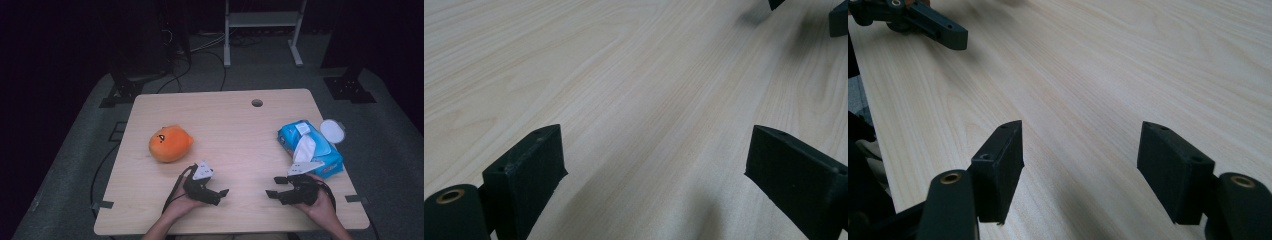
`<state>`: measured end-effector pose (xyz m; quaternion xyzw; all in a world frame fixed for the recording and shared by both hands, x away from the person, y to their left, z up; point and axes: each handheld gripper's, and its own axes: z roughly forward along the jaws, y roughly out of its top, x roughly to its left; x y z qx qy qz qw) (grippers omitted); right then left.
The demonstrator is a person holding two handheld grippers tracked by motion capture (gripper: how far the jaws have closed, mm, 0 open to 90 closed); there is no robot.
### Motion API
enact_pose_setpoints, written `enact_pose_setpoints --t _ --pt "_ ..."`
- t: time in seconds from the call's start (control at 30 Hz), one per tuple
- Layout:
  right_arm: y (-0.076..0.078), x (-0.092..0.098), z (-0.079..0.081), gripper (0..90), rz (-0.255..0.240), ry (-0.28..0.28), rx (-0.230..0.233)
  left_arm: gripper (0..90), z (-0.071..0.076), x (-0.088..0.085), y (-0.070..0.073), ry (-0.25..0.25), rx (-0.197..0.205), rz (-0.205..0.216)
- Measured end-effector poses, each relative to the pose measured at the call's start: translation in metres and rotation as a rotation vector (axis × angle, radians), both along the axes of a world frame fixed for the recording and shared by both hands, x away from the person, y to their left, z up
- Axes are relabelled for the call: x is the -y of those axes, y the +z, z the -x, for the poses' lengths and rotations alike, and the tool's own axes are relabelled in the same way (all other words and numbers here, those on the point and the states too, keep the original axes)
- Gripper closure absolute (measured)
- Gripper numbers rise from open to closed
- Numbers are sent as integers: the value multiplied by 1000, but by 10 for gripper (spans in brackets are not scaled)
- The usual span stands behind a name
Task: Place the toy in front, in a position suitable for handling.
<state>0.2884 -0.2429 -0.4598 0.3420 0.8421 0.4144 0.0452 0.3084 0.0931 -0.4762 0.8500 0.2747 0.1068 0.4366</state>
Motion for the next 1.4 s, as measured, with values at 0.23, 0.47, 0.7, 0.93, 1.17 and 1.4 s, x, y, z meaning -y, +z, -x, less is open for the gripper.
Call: enact_pose_setpoints --t 0.23,0.47,0.7,0.93,1.17,1.4 --pt "-1 0 -1 336 2 8 -5 83 -2 -3 4 11 13 19" --pt "0 -2 0 336 6 9 1 83 -4 -14 19 51 48 64" --pt "0 -4 1 336 18 7 6 83 -7 -29 40 85 109 102" --pt "-1 -3 1 335 17 2 1 84 -14 -49 57 145 167 129" --pt "-1 -4 1 336 23 5 2 84 -19 -85 76 235 239 176" --pt "-3 -5 0 334 30 7 -7 83 -22 -120 87 343 288 197"
